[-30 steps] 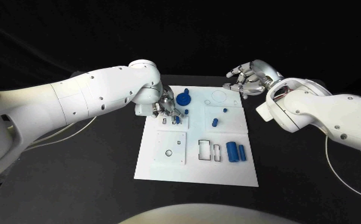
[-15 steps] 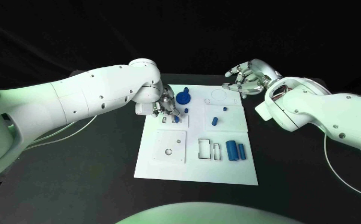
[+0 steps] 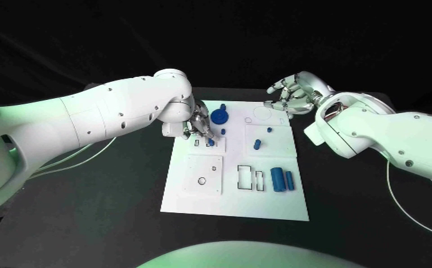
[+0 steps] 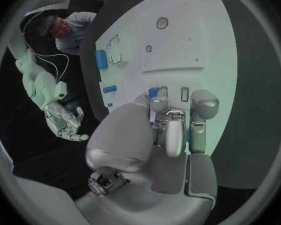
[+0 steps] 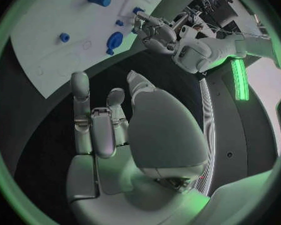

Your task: Assemble the parts on the task board

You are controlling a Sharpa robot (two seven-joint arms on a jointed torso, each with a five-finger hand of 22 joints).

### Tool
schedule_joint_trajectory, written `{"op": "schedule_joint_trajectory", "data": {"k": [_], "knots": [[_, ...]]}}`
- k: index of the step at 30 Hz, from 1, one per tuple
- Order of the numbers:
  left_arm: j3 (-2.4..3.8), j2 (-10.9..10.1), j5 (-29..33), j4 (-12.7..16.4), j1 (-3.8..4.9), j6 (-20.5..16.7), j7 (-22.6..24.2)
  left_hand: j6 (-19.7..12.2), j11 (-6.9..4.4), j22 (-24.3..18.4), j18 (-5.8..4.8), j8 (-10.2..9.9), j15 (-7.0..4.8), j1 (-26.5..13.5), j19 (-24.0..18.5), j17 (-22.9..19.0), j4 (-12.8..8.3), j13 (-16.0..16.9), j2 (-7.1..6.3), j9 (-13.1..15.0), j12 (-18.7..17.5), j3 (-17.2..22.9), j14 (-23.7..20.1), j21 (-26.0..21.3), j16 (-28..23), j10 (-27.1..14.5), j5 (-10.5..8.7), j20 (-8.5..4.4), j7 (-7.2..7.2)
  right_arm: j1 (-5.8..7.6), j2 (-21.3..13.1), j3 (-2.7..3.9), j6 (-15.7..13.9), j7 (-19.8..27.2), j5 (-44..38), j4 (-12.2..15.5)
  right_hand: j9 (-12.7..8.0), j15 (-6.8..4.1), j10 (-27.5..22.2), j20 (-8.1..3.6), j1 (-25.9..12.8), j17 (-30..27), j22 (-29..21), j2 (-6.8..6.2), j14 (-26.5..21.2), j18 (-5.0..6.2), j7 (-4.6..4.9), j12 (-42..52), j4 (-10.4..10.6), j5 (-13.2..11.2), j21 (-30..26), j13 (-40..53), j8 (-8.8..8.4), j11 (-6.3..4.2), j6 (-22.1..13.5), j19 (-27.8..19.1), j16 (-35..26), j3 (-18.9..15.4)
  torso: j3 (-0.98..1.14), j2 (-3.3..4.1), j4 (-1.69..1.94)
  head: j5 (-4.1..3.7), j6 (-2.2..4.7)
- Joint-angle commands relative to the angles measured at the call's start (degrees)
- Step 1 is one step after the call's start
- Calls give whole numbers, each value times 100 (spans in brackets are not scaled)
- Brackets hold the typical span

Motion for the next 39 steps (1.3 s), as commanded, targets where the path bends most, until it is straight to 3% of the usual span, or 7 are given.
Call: {"op": "schedule_joint_trajectory", "data": {"k": [1,5,9,14,20,29,39], "knots": [[-13,-25,97,48,-22,-30,16,-1,-24,35,-34,60,-11,-270,10,1509,4,-4,-367,52,-14,849,617,-49,20,-15,6,-19,14,-8,5,-1,138,-41,-77,40,-4,-43,-20,2,29,-5,-9,-5,-13,56,-5,-9,-7,27,-26,3,37,-16,-45,-45,-24,31,-1,-4,-4,8,0],[-13,-103,200,146,-29,-137,34,-21,-17,107,-32,262,-39,-460,31,1509,-181,51,-817,203,48,2039,617,-47,20,61,-6,-45,-31,-10,-1,-2,151,-54,-77,56,-4,-43,-24,2,26,-11,-13,-3,-15,57,-4,-15,-4,27,-32,-6,38,-15,-46,-47,-28,32,1,-3,1,15,11],[-10,-211,284,279,-34,-257,53,-119,-7,187,-50,548,-52,-860,47,1509,-743,87,-1176,426,88,3210,617,-41,20,160,279,-32,-7,-11,-12,-2,157,-60,-78,70,-4,-42,-26,2,14,-15,-21,-2,-18,58,-3,-19,3,26,-45,-15,39,-14,-50,-52,-32,32,1,-3,5,19,21],[-2,-365,338,454,-37,-427,83,-132,11,247,-45,683,-29,-1154,50,1509,-1166,90,-1240,521,90,3738,617,-28,20,208,379,-34,15,-13,-24,-3,174,-70,-80,101,-4,-42,-26,2,14,-15,-21,-2,-18,58,-3,-19,3,26,-45,-15,39,-14,-50,-52,-32,32,5,-3,13,24,30],[4,-510,306,619,-38,-652,118,-61,3,290,-46,748,-35,-1357,54,1509,-1372,166,-1265,546,152,3952,617,-15,20,299,537,-36,9,-17,-29,-4,187,-74,-81,121,-5,-41,-14,3,2,-11,-21,-2,-18,57,-1,-7,7,25,-47,-4,40,-12,-54,-52,-31,30,6,-1,6,44,37],[0,-568,-97,765,-72,-922,203,35,-22,363,-51,816,-57,-1587,69,1509,-1560,307,-1301,564,260,4094,617,17,20,422,919,-57,-16,-22,-41,-4,190,-73,-81,124,-5,-40,2,4,-17,-16,-22,-2,-21,57,0,10,12,24,-51,10,41,-11,-59,-51,-35,27,-3,3,4,50,33],[-5,-533,-721,821,-201,-1084,276,127,-44,418,-56,865,-77,-1721,80,1509,-1670,425,-1345,570,350,4139,617,42,20,519,1229,-75,-46,-25,-43,-4,182,-69,-81,98,-6,-38,1,5,-35,-10,-31,-1,-20,58,2,7,15,24,-65,0,42,-10,-64,-55,-34,24,-4,0,0,57,14]]}}
